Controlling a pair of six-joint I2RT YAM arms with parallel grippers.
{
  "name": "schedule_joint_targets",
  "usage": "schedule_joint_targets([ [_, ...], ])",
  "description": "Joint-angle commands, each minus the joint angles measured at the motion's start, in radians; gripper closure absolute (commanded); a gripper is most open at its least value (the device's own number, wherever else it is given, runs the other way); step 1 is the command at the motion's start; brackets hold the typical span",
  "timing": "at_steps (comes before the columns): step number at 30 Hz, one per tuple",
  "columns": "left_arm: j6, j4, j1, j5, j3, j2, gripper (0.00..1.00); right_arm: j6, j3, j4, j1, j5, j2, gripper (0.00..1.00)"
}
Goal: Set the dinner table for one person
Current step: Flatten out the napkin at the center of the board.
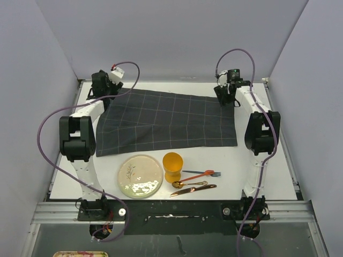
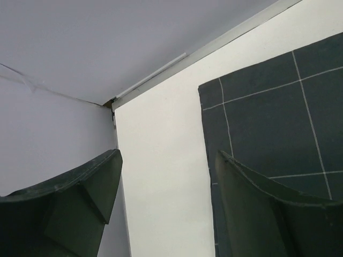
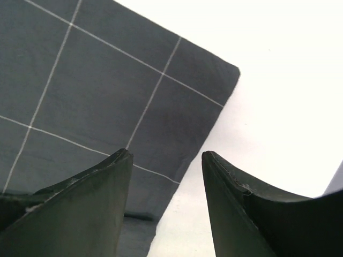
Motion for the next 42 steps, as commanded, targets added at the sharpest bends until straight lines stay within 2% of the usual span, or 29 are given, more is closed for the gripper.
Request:
schedule_joint_targets([
  [1,-0.027,-0.004,0.013,0.008,0.090,0.071,0.30,0.024,0.058,0.031,-0.031,0.026,0.010,0.45],
  [15,-0.085,-0.167,0.034,0.112,0.268,0.176,0.25,0.108,0.143,-0.009,-0.096,-0.059,0.059,0.44],
  [18,-0.100,-0.229,0.055,0.122,0.352,0.227,0.24,0.114,0.166,-0.024,-0.104,-0.074,0.069,0.44],
  [24,-0.147,-0.480,0.084,0.178,0.600,0.354,0.23,0.122,0.192,-0.035,-0.114,-0.101,0.072,0.45],
  [27,-0.179,-0.597,0.091,0.237,0.699,0.388,0.31,0.131,0.209,-0.043,-0.121,-0.120,0.078,0.45],
  [31,-0.219,-0.873,0.099,0.360,0.980,0.502,0.47,0.138,0.214,-0.041,-0.133,-0.132,0.080,0.45],
  [33,-0.226,-0.949,0.098,0.391,1.076,0.537,0.52,0.134,0.212,-0.035,-0.134,-0.131,0.079,0.45],
  [42,-0.221,-0.919,0.095,0.399,1.057,0.549,0.46,0.128,0.212,-0.033,-0.136,-0.144,0.084,0.45],
])
